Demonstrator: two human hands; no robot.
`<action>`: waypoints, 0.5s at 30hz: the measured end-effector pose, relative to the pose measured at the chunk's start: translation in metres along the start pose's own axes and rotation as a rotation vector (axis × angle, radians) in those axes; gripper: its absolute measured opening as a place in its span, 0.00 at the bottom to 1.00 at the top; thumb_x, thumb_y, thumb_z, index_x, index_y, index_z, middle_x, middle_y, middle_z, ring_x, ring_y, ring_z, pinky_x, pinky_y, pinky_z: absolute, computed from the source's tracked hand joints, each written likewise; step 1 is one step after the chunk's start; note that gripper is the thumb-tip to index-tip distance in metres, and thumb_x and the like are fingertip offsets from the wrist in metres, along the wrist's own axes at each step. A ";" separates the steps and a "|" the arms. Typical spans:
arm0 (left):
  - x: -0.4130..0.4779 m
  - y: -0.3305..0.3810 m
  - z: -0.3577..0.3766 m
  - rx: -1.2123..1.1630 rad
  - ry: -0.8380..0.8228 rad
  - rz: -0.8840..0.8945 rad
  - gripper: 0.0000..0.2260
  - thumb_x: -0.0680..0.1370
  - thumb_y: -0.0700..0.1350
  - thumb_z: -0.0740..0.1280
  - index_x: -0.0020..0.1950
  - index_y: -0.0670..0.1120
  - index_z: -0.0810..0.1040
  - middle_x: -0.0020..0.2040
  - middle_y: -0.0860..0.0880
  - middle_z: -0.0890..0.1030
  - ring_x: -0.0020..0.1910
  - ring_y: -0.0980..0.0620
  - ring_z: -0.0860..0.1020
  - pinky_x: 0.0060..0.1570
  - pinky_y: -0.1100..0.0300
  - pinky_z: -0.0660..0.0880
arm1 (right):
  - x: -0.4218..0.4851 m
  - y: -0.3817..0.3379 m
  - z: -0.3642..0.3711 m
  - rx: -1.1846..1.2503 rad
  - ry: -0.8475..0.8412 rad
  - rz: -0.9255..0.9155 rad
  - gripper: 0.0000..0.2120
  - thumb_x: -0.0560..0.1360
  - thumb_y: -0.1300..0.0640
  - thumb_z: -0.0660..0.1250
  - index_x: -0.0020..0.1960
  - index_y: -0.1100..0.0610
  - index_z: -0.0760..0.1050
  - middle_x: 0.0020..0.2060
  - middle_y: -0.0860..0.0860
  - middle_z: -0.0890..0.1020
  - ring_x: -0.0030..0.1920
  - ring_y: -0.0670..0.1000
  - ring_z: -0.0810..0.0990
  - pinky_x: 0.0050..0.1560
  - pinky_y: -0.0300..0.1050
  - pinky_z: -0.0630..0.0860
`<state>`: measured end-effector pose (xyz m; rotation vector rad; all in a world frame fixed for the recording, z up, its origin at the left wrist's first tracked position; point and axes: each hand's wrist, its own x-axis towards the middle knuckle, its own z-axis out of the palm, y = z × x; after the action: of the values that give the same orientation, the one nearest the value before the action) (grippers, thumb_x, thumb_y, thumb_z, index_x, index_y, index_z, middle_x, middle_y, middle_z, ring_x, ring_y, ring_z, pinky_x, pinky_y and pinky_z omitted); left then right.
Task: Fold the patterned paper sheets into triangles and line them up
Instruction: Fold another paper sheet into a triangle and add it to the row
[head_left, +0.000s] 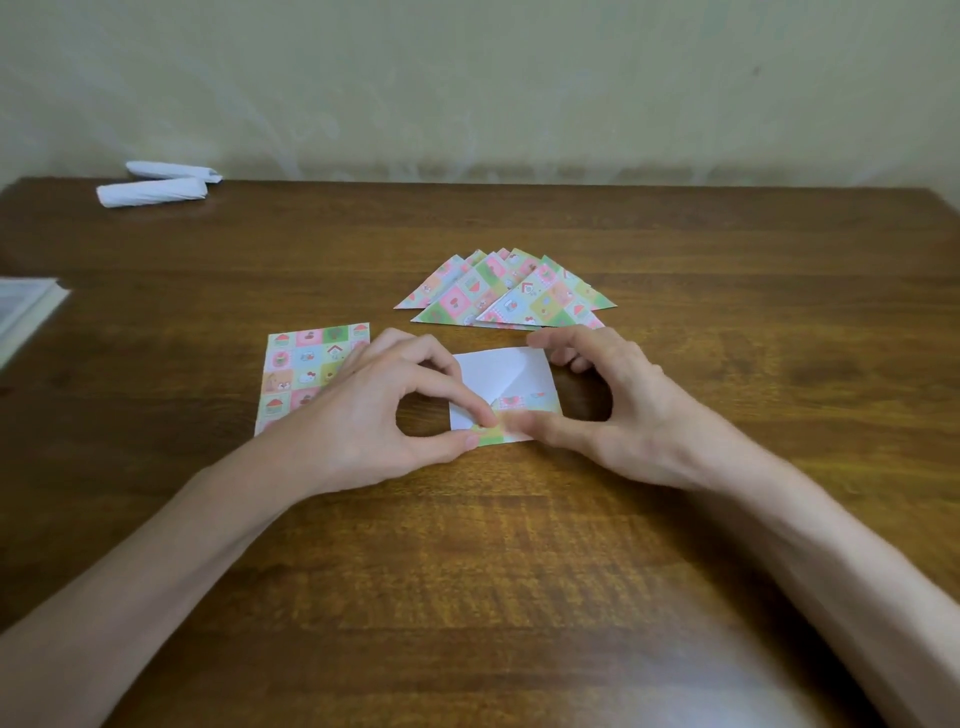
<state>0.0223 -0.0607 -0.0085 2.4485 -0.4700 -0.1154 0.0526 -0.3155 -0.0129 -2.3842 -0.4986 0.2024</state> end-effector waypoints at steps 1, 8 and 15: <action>0.000 0.000 0.000 0.000 0.005 0.001 0.09 0.73 0.60 0.74 0.52 0.70 0.84 0.55 0.64 0.75 0.65 0.60 0.68 0.69 0.48 0.65 | -0.002 -0.005 0.006 -0.045 0.034 0.020 0.36 0.65 0.31 0.74 0.71 0.37 0.69 0.60 0.40 0.72 0.65 0.45 0.68 0.64 0.45 0.60; 0.001 0.000 0.004 -0.015 0.029 0.000 0.09 0.72 0.64 0.73 0.51 0.69 0.84 0.54 0.63 0.75 0.65 0.61 0.67 0.70 0.46 0.64 | 0.000 -0.021 0.022 -0.180 0.075 0.078 0.41 0.65 0.30 0.73 0.74 0.38 0.64 0.63 0.42 0.66 0.67 0.47 0.63 0.62 0.46 0.57; 0.004 0.001 0.005 -0.026 0.037 -0.026 0.14 0.68 0.69 0.68 0.49 0.68 0.84 0.54 0.63 0.76 0.66 0.62 0.66 0.71 0.46 0.62 | 0.000 -0.010 0.001 -0.080 -0.024 0.017 0.35 0.71 0.39 0.76 0.73 0.38 0.65 0.61 0.42 0.69 0.66 0.45 0.66 0.61 0.43 0.57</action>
<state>0.0249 -0.0652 -0.0116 2.4281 -0.4177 -0.0866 0.0496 -0.3077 -0.0076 -2.4675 -0.5068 0.2220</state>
